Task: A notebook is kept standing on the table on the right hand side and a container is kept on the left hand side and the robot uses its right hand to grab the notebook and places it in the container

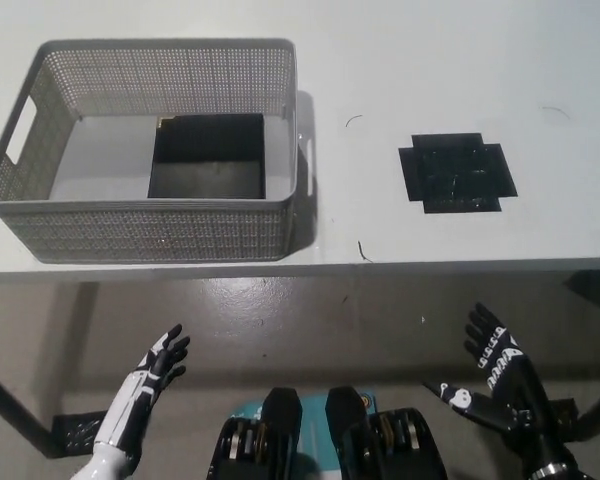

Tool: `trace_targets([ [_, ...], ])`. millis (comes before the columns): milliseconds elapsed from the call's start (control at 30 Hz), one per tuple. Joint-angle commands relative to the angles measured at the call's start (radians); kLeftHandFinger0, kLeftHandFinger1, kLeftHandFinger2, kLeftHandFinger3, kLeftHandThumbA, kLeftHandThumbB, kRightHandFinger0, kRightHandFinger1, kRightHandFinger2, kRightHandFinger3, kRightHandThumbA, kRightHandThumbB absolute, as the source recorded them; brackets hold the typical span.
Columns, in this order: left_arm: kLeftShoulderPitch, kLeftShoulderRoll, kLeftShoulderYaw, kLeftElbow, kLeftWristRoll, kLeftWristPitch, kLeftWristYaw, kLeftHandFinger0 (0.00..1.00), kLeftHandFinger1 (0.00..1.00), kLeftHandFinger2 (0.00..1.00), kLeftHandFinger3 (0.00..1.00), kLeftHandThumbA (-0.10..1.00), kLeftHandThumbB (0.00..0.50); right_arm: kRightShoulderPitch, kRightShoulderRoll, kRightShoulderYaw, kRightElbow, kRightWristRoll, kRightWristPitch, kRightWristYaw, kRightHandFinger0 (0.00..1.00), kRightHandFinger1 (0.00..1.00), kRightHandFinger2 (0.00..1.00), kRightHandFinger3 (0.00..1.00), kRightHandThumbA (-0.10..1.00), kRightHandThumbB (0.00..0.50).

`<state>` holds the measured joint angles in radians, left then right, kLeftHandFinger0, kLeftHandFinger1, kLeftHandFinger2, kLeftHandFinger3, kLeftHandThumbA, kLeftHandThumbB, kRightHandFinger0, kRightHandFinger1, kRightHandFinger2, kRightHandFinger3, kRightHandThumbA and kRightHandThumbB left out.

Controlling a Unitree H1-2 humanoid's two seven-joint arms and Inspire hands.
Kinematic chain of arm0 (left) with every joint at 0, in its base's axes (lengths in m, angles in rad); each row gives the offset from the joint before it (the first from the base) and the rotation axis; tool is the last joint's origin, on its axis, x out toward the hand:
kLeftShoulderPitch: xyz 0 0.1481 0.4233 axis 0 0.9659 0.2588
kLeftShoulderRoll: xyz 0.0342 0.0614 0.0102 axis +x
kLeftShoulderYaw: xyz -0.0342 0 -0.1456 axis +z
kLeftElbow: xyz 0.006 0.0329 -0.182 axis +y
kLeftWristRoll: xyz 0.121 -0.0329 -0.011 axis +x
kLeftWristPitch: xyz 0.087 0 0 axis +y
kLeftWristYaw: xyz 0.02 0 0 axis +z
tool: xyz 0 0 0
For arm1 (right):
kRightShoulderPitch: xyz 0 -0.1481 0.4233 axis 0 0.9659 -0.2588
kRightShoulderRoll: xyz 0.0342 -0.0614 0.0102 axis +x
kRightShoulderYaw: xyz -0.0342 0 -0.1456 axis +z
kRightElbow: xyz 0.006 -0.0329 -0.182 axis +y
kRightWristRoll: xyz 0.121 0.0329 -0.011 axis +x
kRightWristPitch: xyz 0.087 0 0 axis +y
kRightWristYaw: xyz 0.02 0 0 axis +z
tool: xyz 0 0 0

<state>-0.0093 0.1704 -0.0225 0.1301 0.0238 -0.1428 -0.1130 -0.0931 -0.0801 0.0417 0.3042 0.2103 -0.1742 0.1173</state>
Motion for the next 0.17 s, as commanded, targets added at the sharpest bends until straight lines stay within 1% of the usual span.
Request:
trace_targets([
  [0, -0.015, 0.009, 0.005, -0.031, -0.008, -0.003, -0.007, 1.00, 1.00, 1.00, 1.00, 1.00, 0.178, -0.023, -0.010, 0.012, -0.022, -0.020, 0.004, 0.038, 1.00, 1.00, 1.00, 1.00, 1.00, 0.207],
  [67, -0.019, 0.008, 0.005, -0.024, 0.001, -0.012, 0.000, 1.00, 1.00, 1.00, 1.00, 1.00, 0.181, -0.019, -0.011, 0.013, -0.033, -0.018, 0.014, 0.043, 1.00, 1.00, 1.00, 1.00, 1.00, 0.198],
  [133, -0.019, 0.009, 0.005, -0.023, 0.002, -0.015, -0.001, 1.00, 1.00, 1.00, 1.00, 1.00, 0.175, -0.018, -0.012, 0.014, -0.034, -0.020, 0.015, 0.046, 1.00, 1.00, 1.00, 1.00, 1.00, 0.208],
])
